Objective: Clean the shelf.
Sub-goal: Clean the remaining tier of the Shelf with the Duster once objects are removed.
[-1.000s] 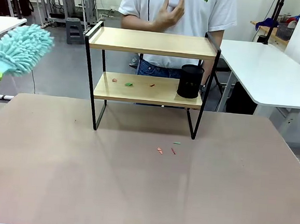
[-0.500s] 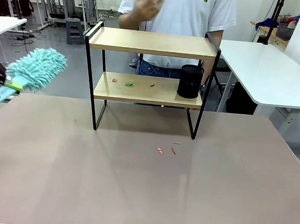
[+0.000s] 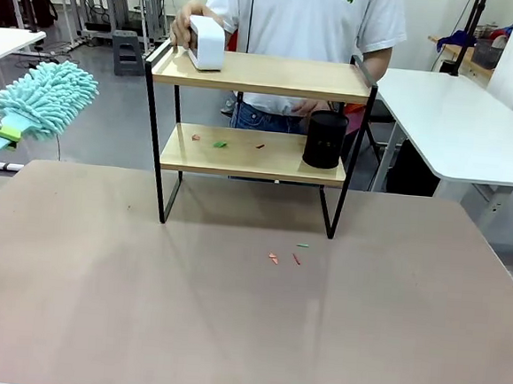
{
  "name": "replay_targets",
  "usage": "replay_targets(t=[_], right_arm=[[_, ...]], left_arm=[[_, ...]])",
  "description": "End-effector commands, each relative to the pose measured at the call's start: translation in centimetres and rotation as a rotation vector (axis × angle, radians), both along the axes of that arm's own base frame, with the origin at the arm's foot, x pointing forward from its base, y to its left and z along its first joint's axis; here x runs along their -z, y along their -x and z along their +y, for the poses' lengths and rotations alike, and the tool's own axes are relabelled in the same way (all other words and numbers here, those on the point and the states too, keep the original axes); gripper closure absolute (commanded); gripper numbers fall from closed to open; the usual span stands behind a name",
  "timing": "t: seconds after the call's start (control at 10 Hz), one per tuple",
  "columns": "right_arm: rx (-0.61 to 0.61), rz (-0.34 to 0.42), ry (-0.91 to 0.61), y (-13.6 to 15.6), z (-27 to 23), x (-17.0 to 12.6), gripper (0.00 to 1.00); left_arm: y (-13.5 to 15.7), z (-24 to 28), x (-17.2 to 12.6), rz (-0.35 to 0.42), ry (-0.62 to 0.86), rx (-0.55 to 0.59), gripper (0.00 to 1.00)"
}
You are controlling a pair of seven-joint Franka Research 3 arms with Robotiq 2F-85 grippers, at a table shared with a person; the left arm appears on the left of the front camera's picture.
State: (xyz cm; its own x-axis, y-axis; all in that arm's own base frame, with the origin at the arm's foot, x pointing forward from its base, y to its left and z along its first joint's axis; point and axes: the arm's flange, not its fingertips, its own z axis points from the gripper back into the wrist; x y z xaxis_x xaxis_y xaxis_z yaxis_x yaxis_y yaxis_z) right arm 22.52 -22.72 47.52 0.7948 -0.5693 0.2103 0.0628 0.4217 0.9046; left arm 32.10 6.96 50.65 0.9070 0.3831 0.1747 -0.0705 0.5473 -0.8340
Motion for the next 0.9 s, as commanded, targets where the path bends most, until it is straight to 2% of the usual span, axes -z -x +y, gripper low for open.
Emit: replay_targets(t=[0.0, 0.8], right_arm=[[-0.002, -0.040, -0.005, -0.18, 0.05, -0.11, 0.00], [-0.002, -0.040, -0.005, -0.18, 0.05, -0.11, 0.00]], left_arm=[[0.83, -0.46, 0.59, 0.006, 0.002, -0.001, 0.87], [0.83, -0.46, 0.59, 0.006, 0.002, -0.001, 0.87]])
